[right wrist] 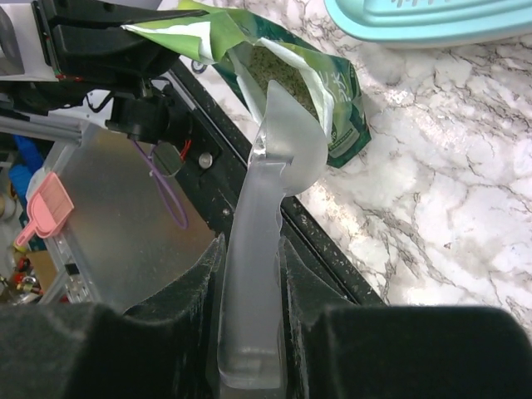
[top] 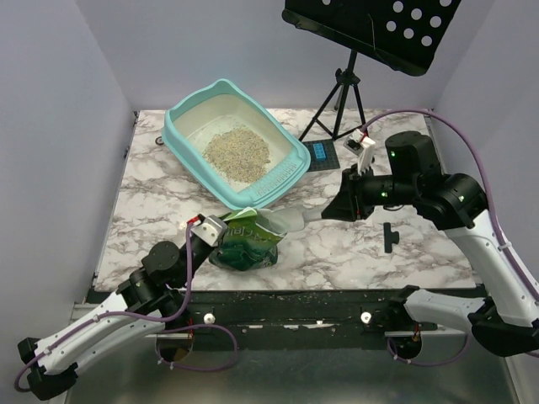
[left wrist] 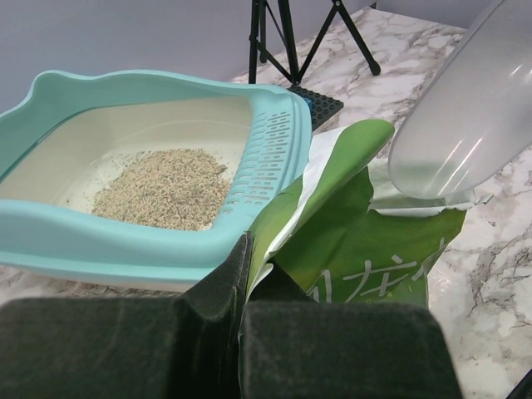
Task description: Fill the litter box with clean litter
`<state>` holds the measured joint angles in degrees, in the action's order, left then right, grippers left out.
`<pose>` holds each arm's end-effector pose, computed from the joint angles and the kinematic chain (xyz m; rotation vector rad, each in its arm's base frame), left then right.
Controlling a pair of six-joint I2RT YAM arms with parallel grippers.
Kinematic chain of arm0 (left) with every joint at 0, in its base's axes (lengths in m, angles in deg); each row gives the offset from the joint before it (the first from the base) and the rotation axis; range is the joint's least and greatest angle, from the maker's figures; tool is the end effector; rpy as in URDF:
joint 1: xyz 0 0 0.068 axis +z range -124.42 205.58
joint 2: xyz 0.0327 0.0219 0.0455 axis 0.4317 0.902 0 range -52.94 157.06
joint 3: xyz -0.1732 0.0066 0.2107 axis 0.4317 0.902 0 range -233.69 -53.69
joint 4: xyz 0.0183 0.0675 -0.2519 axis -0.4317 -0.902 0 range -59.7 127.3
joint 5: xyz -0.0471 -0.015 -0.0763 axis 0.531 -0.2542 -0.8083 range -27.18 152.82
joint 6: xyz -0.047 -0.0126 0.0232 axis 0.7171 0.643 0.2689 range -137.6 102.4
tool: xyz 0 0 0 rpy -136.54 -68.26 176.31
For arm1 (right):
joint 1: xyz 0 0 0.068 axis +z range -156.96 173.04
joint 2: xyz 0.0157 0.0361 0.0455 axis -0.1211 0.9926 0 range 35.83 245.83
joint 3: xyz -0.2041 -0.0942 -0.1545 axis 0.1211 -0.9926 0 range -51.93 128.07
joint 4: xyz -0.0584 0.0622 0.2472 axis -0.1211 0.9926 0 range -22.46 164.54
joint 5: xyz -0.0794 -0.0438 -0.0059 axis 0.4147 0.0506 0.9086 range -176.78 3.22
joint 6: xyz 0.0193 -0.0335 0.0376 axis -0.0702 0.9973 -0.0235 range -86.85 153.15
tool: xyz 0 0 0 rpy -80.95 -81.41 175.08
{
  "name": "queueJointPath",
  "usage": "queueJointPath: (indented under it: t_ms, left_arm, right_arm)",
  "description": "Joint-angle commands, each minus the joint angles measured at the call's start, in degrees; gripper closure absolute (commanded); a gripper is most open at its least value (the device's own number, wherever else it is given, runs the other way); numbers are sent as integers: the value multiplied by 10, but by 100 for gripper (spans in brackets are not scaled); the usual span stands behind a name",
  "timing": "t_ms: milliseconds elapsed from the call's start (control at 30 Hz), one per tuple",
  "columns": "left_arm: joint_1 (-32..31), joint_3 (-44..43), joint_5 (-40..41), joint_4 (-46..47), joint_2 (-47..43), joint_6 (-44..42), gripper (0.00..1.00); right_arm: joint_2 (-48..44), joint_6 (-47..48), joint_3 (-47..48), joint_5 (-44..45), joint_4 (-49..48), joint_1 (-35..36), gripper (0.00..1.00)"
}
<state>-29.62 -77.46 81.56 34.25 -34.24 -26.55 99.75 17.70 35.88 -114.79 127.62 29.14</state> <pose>0.0757 -0.0891 0.2833 0.5901 1.4336 -0.3897 0.1426 0.1248 0.4425 -0.6971 2.2056 1.0218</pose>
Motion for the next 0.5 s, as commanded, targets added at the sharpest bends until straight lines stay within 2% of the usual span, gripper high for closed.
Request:
queueJointPath:
  t_ms: [0,467]
  left_arm:
    - [2,-9,-5,-9,-6,9,100]
    - [2,-10,-60,-2,1,16,100]
  right_arm:
    - [10,1,-12,-19,-2,9,99]
    - [164,-14,-46,-27,-58,64,99]
